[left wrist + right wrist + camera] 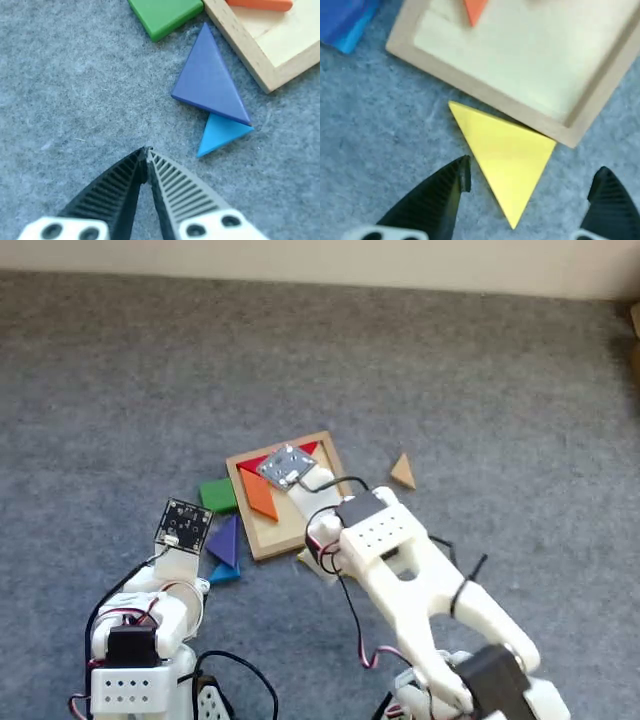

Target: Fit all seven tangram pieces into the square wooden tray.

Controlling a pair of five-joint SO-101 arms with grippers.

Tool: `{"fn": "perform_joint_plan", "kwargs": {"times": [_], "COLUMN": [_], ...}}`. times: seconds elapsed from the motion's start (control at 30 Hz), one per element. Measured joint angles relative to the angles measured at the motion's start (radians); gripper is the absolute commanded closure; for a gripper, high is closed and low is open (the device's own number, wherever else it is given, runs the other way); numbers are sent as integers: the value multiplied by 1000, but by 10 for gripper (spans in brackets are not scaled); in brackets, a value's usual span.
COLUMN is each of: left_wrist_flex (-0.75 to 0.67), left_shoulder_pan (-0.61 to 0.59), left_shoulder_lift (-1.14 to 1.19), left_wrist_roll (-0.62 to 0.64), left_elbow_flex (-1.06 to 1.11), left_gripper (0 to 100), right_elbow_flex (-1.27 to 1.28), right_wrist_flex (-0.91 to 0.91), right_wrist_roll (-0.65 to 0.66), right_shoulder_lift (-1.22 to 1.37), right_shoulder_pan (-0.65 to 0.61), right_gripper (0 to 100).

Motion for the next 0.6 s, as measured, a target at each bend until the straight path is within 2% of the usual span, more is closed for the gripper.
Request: {"fn": "perform_joint_plan", "kwargs": {"times": [0.23, 0.6], "left_wrist_flex": [0, 0], "left_shoulder_pan": [0, 0], "left_shoulder_lift": [0, 0], "left_wrist_roll": [0, 0], "left_elbow_flex": [0, 0], "left_gripper": [993, 993], "right_elbow_flex": [0, -2], "right_wrist_flex": [-55, -98], "right_wrist_roll": [0, 49], "right_shoulder_lift": [155, 173], "right_shoulder_pan": [-3, -5], "right_gripper": [646, 646]}}
